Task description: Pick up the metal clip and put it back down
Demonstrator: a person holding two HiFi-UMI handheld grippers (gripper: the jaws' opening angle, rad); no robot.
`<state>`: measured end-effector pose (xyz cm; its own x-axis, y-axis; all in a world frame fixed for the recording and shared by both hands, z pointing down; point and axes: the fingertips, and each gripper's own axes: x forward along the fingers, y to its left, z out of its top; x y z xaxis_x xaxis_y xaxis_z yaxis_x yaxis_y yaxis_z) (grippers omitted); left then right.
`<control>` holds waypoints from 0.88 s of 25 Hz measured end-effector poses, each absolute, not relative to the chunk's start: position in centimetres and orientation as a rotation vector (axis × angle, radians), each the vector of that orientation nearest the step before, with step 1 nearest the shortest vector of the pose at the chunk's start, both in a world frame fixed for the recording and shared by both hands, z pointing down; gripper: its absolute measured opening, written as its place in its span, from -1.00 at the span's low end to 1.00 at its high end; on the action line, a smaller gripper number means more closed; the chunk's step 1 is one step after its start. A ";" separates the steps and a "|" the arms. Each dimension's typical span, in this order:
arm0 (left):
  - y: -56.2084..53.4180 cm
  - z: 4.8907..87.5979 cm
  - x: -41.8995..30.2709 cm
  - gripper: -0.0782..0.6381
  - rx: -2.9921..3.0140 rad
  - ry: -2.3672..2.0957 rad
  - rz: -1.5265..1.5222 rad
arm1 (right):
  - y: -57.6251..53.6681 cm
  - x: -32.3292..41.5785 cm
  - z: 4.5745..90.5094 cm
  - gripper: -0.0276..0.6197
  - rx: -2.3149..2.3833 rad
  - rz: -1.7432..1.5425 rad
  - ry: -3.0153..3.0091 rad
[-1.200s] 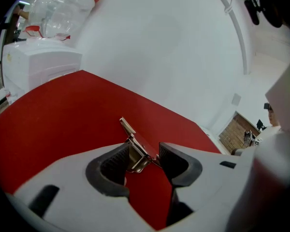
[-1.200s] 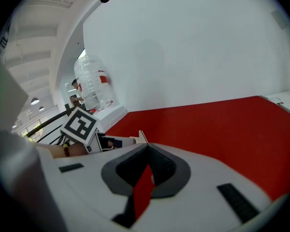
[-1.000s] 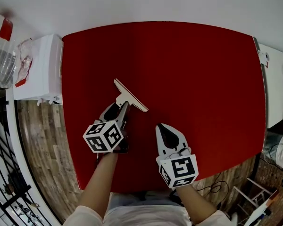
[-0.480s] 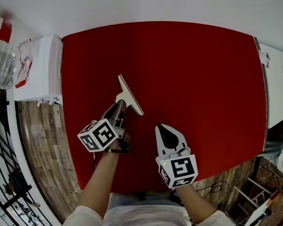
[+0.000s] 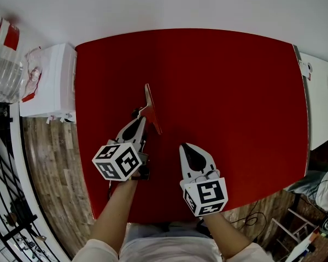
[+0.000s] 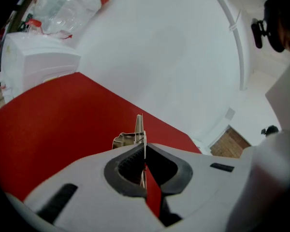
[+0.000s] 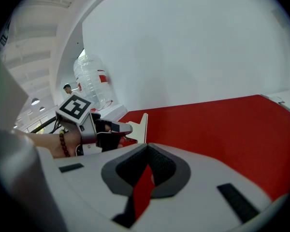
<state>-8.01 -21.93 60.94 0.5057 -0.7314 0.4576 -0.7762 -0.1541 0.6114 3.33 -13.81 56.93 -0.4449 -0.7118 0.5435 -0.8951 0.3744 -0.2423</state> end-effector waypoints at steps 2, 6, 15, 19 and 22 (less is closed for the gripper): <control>-21.8 60.1 -7.9 -0.76 1.961 -1.265 0.118 | -13.8 3.5 56.5 -0.90 1.408 0.722 -2.295; -21.2 57.7 -7.9 -0.76 2.048 -1.300 0.179 | -13.8 3.8 54.9 -0.90 1.423 0.696 -2.311; -16.3 49.1 -7.7 -0.76 2.216 -1.375 0.214 | -11.9 5.1 49.2 -0.90 1.455 0.613 -2.352; -13.4 46.1 -8.0 -0.76 2.242 -1.402 0.197 | -10.3 5.0 46.4 -0.90 1.458 0.577 -2.373; -11.7 43.8 -8.4 -0.76 2.267 -1.428 0.189 | -9.5 4.8 44.3 -0.90 1.456 0.540 -2.390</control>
<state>-8.38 -11.68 43.77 0.4542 -0.8205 0.3472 -0.8826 -0.3614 0.3006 4.84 -9.46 44.27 -0.4469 -0.7841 0.4308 -0.8931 0.4190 -0.1639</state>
